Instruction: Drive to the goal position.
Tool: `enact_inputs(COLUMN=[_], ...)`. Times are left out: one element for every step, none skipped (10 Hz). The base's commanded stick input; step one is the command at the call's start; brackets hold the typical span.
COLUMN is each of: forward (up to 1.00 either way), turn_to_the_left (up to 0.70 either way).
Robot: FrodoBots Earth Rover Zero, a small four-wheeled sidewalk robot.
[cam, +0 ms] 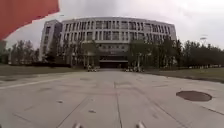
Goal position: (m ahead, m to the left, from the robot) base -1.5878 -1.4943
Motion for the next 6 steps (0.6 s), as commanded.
enact_inputs(forward=[0.50,0.50,0.50,0.50,0.50,0.50], turn_to_the_left=[0.00,0.00,0.00,0.00,0.00,0.00])
